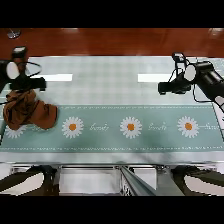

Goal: Fold the shirts.

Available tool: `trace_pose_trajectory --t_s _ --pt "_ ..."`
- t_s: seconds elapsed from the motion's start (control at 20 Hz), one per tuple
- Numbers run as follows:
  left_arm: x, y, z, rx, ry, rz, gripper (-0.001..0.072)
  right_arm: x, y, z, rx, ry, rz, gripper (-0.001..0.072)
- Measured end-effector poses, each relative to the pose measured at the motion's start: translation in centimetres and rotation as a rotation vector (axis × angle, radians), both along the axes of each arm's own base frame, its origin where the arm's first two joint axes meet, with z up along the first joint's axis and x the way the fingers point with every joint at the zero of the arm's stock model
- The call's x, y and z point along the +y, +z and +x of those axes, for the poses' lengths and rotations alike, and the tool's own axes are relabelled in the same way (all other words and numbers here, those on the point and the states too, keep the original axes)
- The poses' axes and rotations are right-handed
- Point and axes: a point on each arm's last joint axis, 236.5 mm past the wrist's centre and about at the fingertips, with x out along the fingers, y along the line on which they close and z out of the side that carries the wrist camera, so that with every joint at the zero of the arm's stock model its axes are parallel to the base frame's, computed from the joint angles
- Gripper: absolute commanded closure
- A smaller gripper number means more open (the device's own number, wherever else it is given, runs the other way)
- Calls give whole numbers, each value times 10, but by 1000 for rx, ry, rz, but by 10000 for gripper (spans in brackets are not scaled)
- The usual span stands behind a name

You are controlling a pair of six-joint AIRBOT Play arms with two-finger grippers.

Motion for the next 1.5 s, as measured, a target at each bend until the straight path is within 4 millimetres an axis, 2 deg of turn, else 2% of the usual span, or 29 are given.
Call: trace_pose_trajectory --t_s 0.1,0.2,0.35,0.4,0.45,0.55,0.65,0.7,0.8,0.9,0.95,1.05,1.1,1.2,1.3,1.35,1.4,1.5 --pt "53 -8 -23 39 168 28 7 1 -2 -3 13 12 -6 82" --pt "88 -23 -45 63 295 12 7 9 -2 -3 15 25 7 83" --pt "99 -55 -60 110 362 -68 13 27 0 2 -15 46 45 83" --pt "99 -65 -65 137 367 -88 214 34 1 4 -29 49 65 82" --pt "98 -74 -69 164 365 -105 684 41 2 6 -38 47 87 83" --pt "92 -83 -72 198 335 -140 682 51 7 8 -55 40 129 91" --pt "77 -75 -67 189 295 -207 682 58 21 11 -93 39 161 91" --pt "66 -61 -55 140 274 -252 682 59 35 14 -130 37 171 91" --pt "42 -8 -24 -41 203 -330 682 57 77 19 -241 31 180 91" --pt "10 75 1 -292 104 -384 682 49 130 17 -378 26 175 91" --pt "-5 116 5 -403 57 -395 682 44 158 12 -448 23 175 91" --pt "-36 199 -4 -623 -42 -406 682 36 204 -4 -555 22 176 91" --pt "-54 236 -14 -722 -92 -420 682 32 226 -16 -603 21 178 91" --pt "-91 295 -39 -874 -194 -469 682 25 260 -39 -682 21 184 91" --pt "-135 335 -66 -967 -316 -555 682 20 289 -62 -752 23 193 91" --pt "-155 347 -76 -991 -373 -599 682 18 299 -72 -780 26 196 91" --pt "-176 353 -85 -993 -435 -646 682 16 308 -82 -800 29 198 91" --pt "-221 348 -98 -958 -541 -751 682 13 316 -97 -816 29 200 91"
